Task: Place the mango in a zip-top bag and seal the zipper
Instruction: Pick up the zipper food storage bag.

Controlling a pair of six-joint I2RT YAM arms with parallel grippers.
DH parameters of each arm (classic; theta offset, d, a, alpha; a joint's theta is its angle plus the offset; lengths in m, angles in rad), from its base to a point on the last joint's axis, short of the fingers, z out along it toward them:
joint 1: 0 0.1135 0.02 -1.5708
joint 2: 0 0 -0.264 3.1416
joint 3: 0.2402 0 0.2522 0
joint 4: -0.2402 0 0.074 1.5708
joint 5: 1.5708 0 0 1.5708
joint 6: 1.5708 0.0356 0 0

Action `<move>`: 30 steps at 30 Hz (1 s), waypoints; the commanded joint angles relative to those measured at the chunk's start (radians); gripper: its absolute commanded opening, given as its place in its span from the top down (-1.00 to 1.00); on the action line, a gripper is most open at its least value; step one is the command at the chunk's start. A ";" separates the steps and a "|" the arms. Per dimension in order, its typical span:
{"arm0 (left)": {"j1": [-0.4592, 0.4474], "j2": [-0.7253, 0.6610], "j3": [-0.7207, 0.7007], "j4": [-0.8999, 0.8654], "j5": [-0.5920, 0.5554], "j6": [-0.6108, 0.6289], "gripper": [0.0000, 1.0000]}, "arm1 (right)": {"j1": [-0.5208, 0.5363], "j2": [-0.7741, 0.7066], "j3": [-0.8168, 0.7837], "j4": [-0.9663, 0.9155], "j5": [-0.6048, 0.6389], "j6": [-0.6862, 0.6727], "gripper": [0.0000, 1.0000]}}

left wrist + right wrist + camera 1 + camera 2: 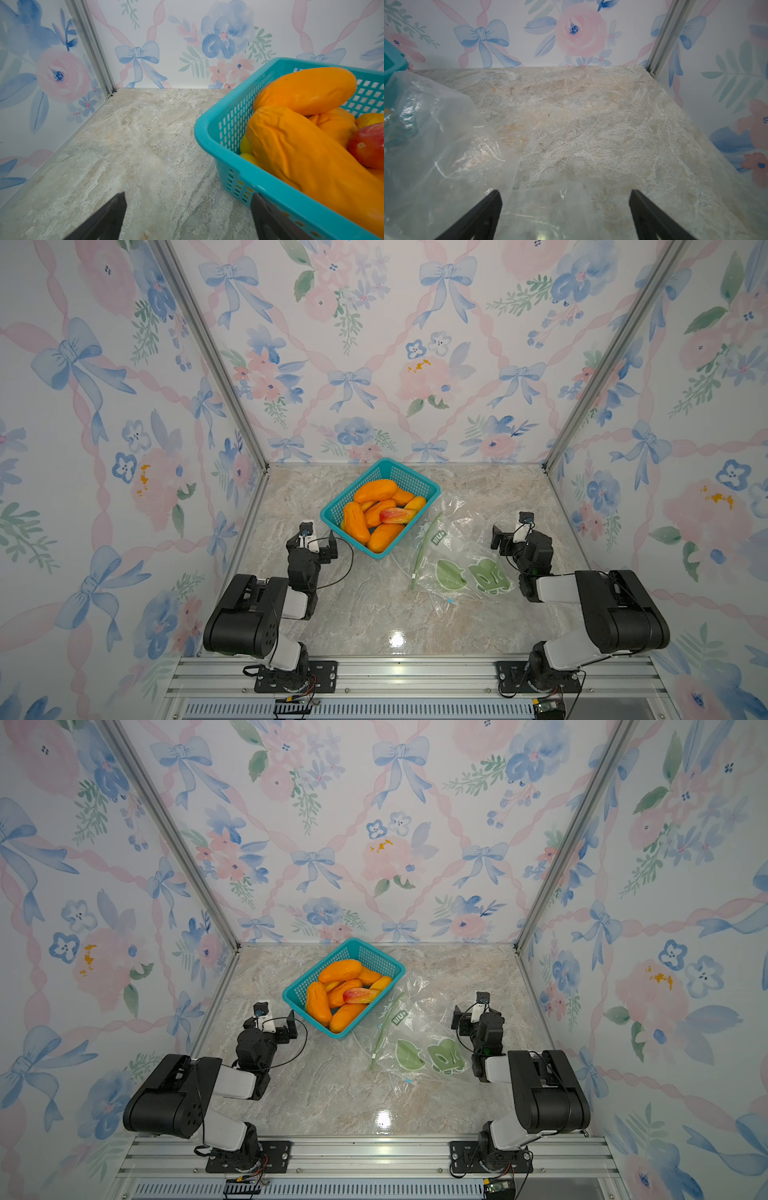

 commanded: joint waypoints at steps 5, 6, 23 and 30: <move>0.006 0.004 0.017 0.038 0.017 0.009 -0.96 | -0.035 -0.103 0.025 -0.120 0.036 0.064 -0.98; 0.005 -0.004 0.022 0.036 0.010 0.007 -0.96 | -0.043 -0.122 0.032 -0.151 0.043 0.072 -0.98; -0.024 -0.354 0.134 -0.335 -0.113 -0.141 -0.96 | 0.374 -0.317 0.586 -1.271 0.517 0.269 -0.98; -0.040 -0.421 0.144 -0.390 -0.129 -0.250 -0.96 | 0.659 -0.127 0.790 -1.548 0.548 0.545 -0.98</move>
